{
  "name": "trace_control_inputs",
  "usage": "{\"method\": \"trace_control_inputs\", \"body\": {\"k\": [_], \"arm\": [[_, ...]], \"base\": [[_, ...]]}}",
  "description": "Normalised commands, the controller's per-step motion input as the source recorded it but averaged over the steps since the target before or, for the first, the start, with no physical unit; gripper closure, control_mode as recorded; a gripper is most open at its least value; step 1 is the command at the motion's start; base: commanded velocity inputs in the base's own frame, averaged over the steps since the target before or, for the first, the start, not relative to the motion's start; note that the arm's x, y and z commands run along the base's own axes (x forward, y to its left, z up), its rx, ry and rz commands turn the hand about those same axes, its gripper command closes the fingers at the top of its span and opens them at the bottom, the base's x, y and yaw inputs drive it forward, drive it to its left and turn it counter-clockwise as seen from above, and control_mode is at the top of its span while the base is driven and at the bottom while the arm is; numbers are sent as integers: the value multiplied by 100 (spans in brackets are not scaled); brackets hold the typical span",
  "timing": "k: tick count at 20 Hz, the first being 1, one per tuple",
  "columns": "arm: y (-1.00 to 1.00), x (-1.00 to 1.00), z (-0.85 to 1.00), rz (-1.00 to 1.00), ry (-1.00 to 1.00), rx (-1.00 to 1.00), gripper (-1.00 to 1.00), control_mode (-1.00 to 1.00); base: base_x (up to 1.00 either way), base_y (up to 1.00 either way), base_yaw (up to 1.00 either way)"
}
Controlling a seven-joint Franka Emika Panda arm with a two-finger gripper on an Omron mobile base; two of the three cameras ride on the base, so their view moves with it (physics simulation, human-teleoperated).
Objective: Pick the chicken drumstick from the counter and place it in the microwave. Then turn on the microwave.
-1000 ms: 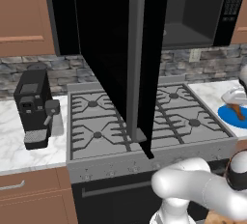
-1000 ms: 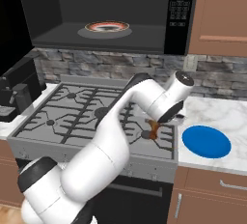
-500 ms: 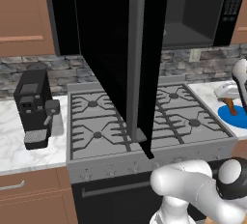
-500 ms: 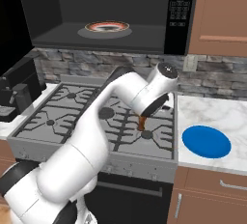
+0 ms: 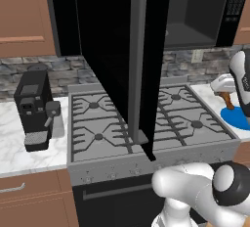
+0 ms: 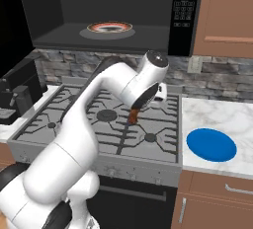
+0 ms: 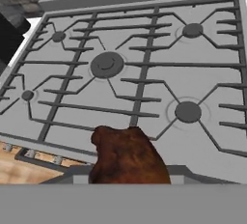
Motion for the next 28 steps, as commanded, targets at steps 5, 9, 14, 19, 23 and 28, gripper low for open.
{"method": "trace_control_inputs", "body": {"k": [5, 9, 14, 19, 23, 28], "arm": [[28, 0, 34, 9, -7, 0, 100, -100], [30, 10, 32, 13, -6, 1, 100, -100], [21, 15, 29, 12, -11, 0, 100, -100], [19, 13, 32, 7, -16, 0, 100, -100], [26, 3, 34, 1, -25, 0, 100, -100], [21, 4, 33, 0, -20, 0, 100, -100]], "base": [[0, 0, 0], [0, 0, 0], [0, 0, 0], [0, 0, 0], [0, 0, 0], [0, 0, 0]]}}
